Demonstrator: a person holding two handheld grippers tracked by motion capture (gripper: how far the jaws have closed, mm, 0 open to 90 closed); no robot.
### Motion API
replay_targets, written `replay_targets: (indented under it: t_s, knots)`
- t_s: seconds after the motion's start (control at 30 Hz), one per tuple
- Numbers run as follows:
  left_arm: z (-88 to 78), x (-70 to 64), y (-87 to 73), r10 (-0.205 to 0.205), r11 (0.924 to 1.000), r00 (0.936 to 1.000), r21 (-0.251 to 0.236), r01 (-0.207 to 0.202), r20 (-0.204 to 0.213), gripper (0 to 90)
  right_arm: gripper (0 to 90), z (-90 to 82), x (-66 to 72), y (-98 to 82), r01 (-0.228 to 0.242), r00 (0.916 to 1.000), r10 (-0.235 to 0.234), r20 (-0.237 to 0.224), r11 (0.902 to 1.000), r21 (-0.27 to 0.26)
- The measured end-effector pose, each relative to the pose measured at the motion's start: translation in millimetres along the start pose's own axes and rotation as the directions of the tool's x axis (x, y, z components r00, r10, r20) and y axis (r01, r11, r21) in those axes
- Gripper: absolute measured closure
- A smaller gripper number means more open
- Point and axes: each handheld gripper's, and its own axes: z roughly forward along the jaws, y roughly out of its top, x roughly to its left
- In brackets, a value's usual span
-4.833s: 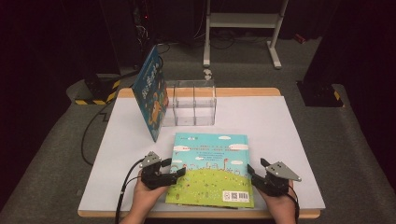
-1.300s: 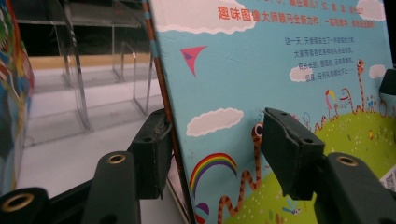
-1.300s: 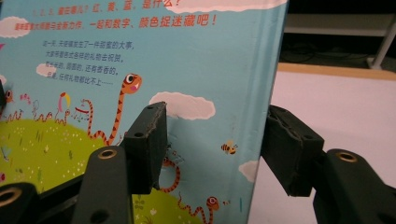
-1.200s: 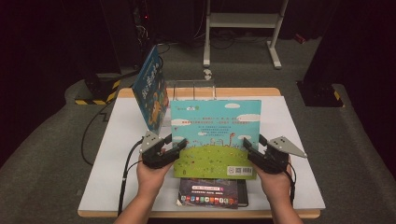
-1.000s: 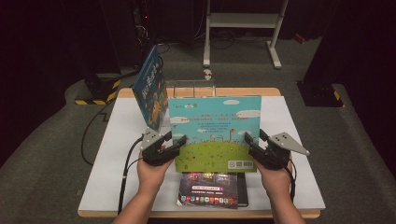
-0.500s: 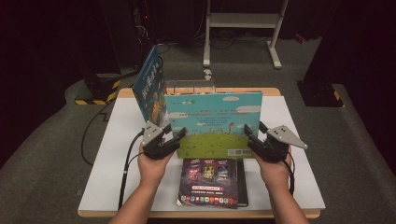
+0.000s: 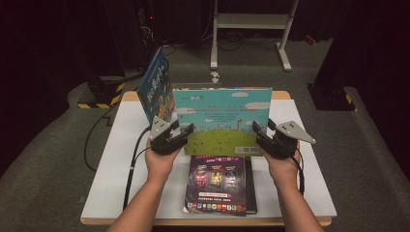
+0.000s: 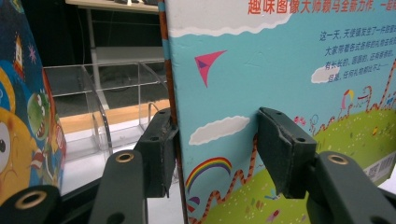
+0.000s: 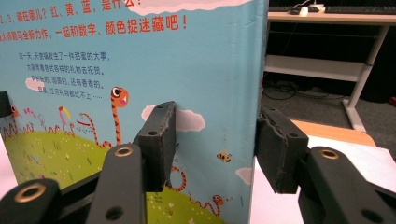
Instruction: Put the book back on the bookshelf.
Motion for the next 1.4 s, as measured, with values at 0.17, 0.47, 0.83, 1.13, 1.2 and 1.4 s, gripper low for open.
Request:
replay_targets:
  t_s: [0.17, 0.47, 0.83, 1.13, 1.2, 1.4]
  knots:
    - [5.8, 1.5, 2.1, 0.017, 0.9998, 0.9998, -0.009, -0.017, -0.003, 48.8, 50.0, 6.0, -2.9, 0.7, -0.008, 1.0, 0.008, 0.0, 1.0, -0.001]
    - [13.1, 6.5, 0.1, 0.018, 0.9996, 0.9998, -0.023, -0.018, 0.002, 48.7, 49.8, 13.3, -4.5, 4.6, 0.007, 0.9999, -0.007, 0.01, 0.9999, -0.009]
    - [16.4, 8.7, -4.9, 0.035, 0.9993, 0.9993, -0.015, -0.035, 0.012, 48.6, 50.2, 14.1, -7.0, -4.4, 0.007, 0.9999, -0.007, 0.016, 0.9998, -0.018]
    - [1.4, 5.2, -7.0, 0.081, 0.9962, 0.9957, -0.033, -0.08, 0.044, 47.9, 48.8, -1.0, -2.4, -17.4, 0.004, 0.9999, -0.004, -0.009, 0.9995, -0.031]
    - [-2.2, 4.0, -7.5, 0.081, 0.9962, 0.9955, -0.038, -0.079, 0.05, 47.6, 48.5, -7.5, -0.4, -21.3, 0.005, 0.9998, -0.006, -0.019, 0.9989, -0.046]
    - [-16.6, -4.3, -8.6, 0.093, 0.9944, 0.9937, -0.056, -0.089, 0.064, 46.7, 44.0, -20.3, 2.9, -28.1, 0.01, 0.9992, -0.012, -0.039, 0.9985, -0.055]
